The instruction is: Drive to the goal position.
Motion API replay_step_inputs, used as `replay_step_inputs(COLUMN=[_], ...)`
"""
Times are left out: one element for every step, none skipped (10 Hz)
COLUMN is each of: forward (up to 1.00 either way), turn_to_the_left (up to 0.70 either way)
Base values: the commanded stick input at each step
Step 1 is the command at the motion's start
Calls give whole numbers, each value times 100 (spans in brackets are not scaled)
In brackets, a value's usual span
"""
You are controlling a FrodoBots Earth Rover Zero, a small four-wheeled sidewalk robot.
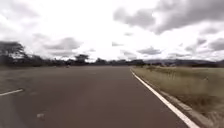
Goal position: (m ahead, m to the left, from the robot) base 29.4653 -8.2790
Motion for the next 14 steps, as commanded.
replay_step_inputs(forward=[70, 70, 70, 70, 70, 70, 70, 70, 70, 70, 70, 70, 70, 70], turn_to_the_left=[0, 0, 0, 0, 0, 0, 0, 0, -10, -14, -14, -14, -14, -14])
